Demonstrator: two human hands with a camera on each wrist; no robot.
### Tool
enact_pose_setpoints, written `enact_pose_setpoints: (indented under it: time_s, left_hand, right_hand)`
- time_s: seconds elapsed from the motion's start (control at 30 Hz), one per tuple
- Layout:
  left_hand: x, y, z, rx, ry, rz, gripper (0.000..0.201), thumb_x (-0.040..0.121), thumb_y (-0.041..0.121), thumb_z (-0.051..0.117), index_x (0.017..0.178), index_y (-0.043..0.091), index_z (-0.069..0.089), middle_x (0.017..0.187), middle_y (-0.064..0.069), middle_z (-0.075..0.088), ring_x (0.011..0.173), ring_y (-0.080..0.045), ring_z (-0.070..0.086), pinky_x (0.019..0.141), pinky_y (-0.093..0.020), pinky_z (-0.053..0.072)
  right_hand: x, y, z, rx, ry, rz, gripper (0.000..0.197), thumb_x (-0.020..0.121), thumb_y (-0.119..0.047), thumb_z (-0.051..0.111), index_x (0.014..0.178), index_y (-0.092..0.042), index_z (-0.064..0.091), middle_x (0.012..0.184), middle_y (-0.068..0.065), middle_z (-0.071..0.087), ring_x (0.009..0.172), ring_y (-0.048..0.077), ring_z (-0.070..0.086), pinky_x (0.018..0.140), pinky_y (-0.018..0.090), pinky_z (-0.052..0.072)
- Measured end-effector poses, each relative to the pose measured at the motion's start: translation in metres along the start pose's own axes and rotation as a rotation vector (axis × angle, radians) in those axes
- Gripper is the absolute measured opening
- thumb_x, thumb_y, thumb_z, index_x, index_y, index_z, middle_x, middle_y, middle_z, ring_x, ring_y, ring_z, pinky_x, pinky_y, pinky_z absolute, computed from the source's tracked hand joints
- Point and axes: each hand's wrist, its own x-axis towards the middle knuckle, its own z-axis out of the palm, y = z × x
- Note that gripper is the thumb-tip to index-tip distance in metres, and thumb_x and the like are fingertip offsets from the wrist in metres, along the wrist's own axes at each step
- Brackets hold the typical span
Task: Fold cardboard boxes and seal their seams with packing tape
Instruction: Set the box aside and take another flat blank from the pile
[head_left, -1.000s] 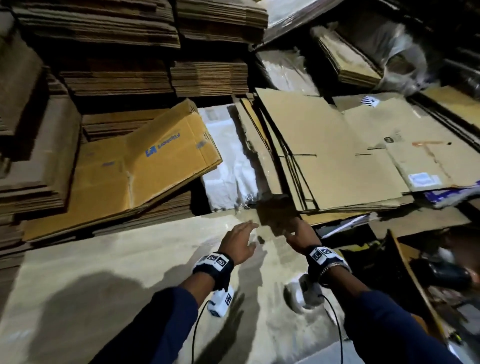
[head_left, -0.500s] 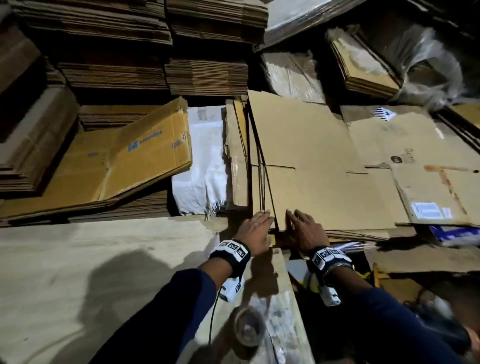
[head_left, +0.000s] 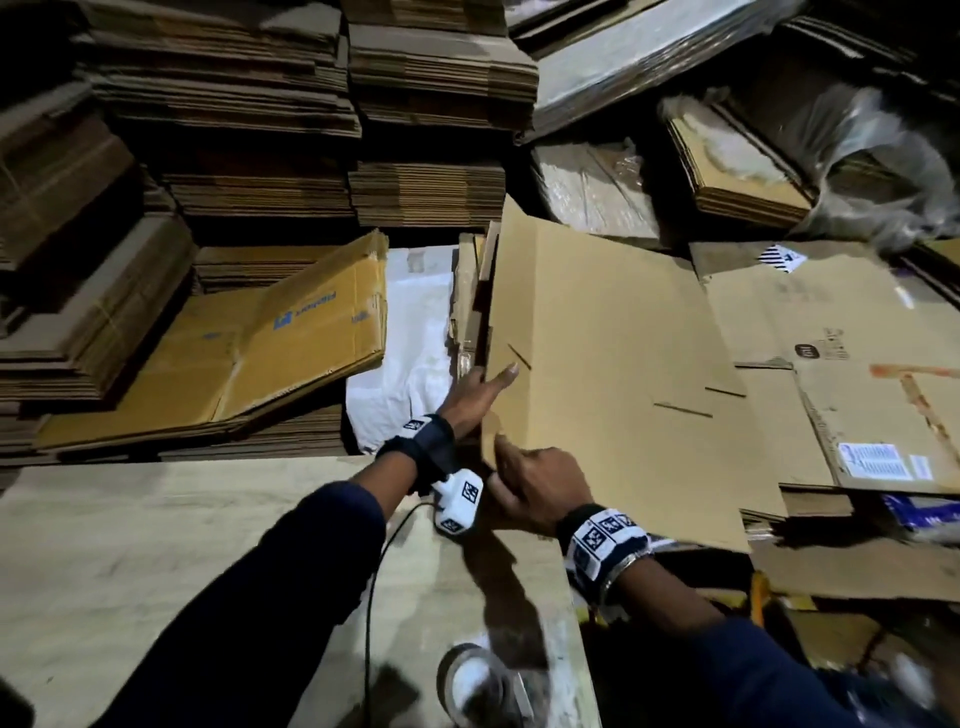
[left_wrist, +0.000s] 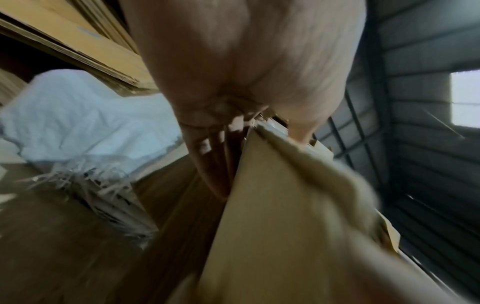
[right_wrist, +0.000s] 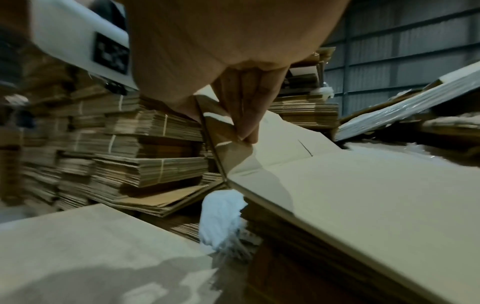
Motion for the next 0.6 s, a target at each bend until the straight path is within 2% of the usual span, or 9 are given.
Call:
enact_pose_setpoints:
  time_s: [0.07,0.13,0.2,0.27,0.33,0.4,0.43,0.5,0.6]
  left_hand:
    - [0.001,-0.010,-0.022,0.013,-0.018,-0.047,0.094,0.091,0.070,0.063,0.157,0.008,0.039,0.155,-0.007,0.049,0.138,-0.029,0.052,0.113,-0.044,0.044]
    - [-0.006,-0.025,-0.036,0.073,-0.074,-0.019,0.058,0.103,0.043,0.063,0.145,0.005,0.050,0.139,-0.005,0.059,0.128,-0.028,0.059,0.106,-0.040,0.049]
    - [-0.016,-0.034,-0.047,0.182,-0.077,0.089,0.042,0.107,0.032,0.058,0.139,0.005,0.055,0.132,-0.001,0.061,0.126,-0.024,0.059,0.102,-0.035,0.048]
    - [-0.037,-0.041,-0.064,0.257,-0.046,0.135,0.042,0.109,0.030,0.054,0.144,0.007,0.051,0.135,0.002,0.057,0.127,-0.019,0.055,0.101,-0.030,0.044]
    - [-0.054,-0.058,-0.087,0.277,-0.012,0.154,0.045,0.107,0.036,0.055,0.144,0.010,0.052,0.140,-0.006,0.062,0.127,-0.027,0.059,0.106,-0.038,0.047]
    - [-0.074,-0.074,-0.116,0.257,0.026,0.149,0.053,0.098,0.049,0.054,0.139,0.016,0.055,0.130,-0.009,0.068,0.119,-0.031,0.064,0.103,-0.047,0.052]
    - [-0.087,-0.083,-0.134,0.244,0.039,0.156,0.056,0.093,0.053,0.053,0.137,0.018,0.057,0.128,-0.007,0.070,0.116,-0.029,0.066,0.102,-0.048,0.053]
    - [-0.106,-0.096,-0.168,0.211,0.072,0.158,0.054,0.092,0.052,0.055,0.136,0.020,0.060,0.129,-0.003,0.071,0.117,-0.024,0.067,0.104,-0.048,0.053]
    - [-0.150,-0.113,-0.235,0.207,0.162,0.165,0.042,0.103,0.040,0.057,0.138,0.017,0.057,0.133,-0.002,0.068,0.121,-0.022,0.064,0.107,-0.046,0.050]
  right_hand:
    - [0.001,-0.020,-0.001,0.018,0.035,-0.048,0.047,0.095,-0.053,0.045,0.117,-0.015,0.059,0.067,0.004,0.067,0.051,0.035,0.061,0.042,0.032,0.041]
    - [-0.003,-0.035,-0.005,0.049,0.018,-0.059,0.046,0.096,-0.063,0.042,0.109,-0.022,0.058,0.071,0.000,0.068,0.057,0.031,0.063,0.048,0.032,0.040]
    - [-0.004,-0.040,-0.010,0.100,-0.015,-0.051,0.052,0.096,-0.073,0.040,0.112,-0.028,0.060,0.083,-0.005,0.070,0.067,0.023,0.064,0.055,0.033,0.046]
    - [0.002,-0.045,-0.013,0.161,-0.040,-0.013,0.057,0.095,-0.079,0.038,0.113,-0.031,0.063,0.098,-0.009,0.070,0.083,0.018,0.065,0.065,0.032,0.051]
    - [0.011,-0.049,-0.009,0.209,-0.047,0.062,0.056,0.096,-0.079,0.036,0.106,-0.029,0.061,0.106,-0.011,0.066,0.099,0.019,0.064,0.076,0.034,0.052]
    - [0.025,-0.056,-0.003,0.258,-0.064,0.180,0.056,0.096,-0.078,0.037,0.107,-0.027,0.060,0.116,-0.008,0.063,0.114,0.023,0.060,0.088,0.037,0.052]
    - [0.032,-0.064,0.001,0.279,-0.085,0.233,0.060,0.095,-0.078,0.040,0.119,-0.026,0.061,0.130,-0.005,0.061,0.124,0.023,0.056,0.097,0.039,0.050]
    - [0.047,-0.083,0.009,0.307,-0.120,0.321,0.076,0.093,-0.079,0.044,0.147,-0.026,0.049,0.157,0.000,0.045,0.143,0.023,0.042,0.115,0.041,0.041]
    - [0.079,-0.150,0.014,0.387,-0.139,0.313,0.086,0.092,-0.080,0.044,0.161,-0.030,0.031,0.170,0.001,0.025,0.154,0.023,0.027,0.124,0.040,0.029]
